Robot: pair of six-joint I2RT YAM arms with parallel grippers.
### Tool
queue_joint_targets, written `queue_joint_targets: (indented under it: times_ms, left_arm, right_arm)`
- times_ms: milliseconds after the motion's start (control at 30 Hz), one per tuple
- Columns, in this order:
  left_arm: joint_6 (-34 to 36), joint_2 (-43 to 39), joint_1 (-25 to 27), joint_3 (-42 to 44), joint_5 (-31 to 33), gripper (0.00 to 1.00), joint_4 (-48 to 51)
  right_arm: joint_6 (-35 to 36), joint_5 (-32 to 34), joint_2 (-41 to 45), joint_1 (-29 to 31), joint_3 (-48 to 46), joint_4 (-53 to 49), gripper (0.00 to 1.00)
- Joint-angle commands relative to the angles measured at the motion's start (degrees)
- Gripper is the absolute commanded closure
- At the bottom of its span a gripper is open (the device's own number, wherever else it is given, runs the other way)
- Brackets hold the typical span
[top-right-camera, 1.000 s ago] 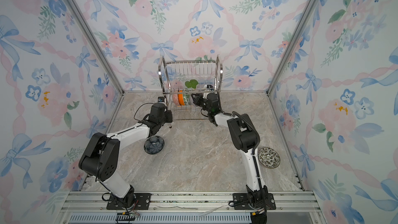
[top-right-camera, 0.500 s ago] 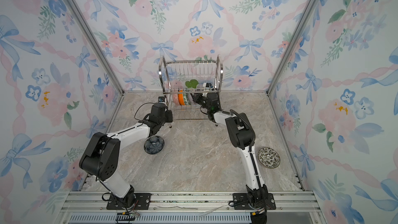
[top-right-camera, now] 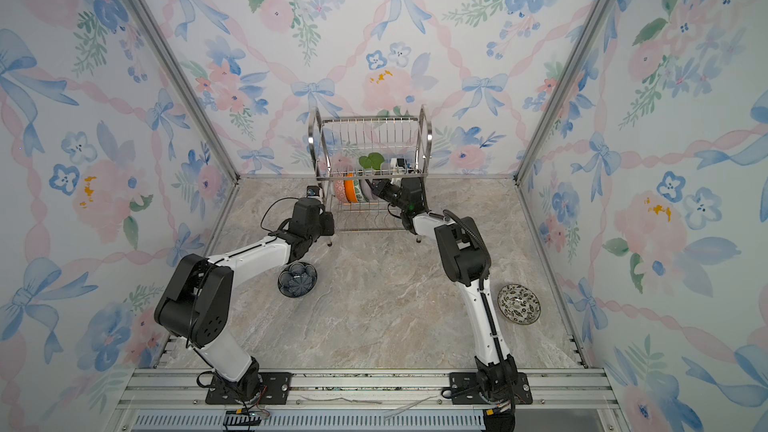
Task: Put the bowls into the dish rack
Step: 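Lower the lilac bowl into the lower rack tier against the green-leaf bowl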
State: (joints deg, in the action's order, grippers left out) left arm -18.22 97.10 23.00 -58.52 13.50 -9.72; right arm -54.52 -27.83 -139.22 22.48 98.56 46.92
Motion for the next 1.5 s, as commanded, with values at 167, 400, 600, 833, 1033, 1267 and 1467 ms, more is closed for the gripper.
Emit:
queue_joint_targets:
  times_ms: [167, 400, 600, 833, 1033, 1267, 1467]
  left_arm:
    - [2.7, 1.3, 0.5, 0.0, -1.2, 1.00, 3.5]
    - [2.7, 1.2, 0.5, 0.0, -1.1, 1.00, 3.5]
    - [2.7, 1.0, 0.5, 0.1, -1.1, 1.00, 3.5]
    - [2.7, 1.1, 0.4, 0.1, -1.0, 1.00, 3.5]
    - [2.7, 1.0, 0.3, -0.3, -0.7, 1.00, 4.0]
    - [2.8, 0.9, 0.2, -0.2, -0.8, 1.00, 4.0]
    - [3.0, 1.0, 0.3, -0.1, -1.0, 1.00, 4.0]
  right_arm:
    - [5.7, 3.0, 1.7, -3.2, 0.1, -12.4, 0.98]
    - [6.4, 3.8, 0.5, -3.5, 4.1, -18.7, 0.96]
    - [6.5, -2.3, -3.5, -3.8, 11.0, -23.0, 0.94]
    - [5.0, -5.2, -3.7, -3.9, 9.8, -19.7, 0.94]
    - [5.2, -8.0, -3.3, -3.3, 8.0, -15.9, 0.94]
    - [3.0, -12.6, -5.8, -2.9, 11.0, -14.8, 0.94]
    - [2.7, -15.0, -7.8, -2.7, 13.5, -17.1, 0.91]
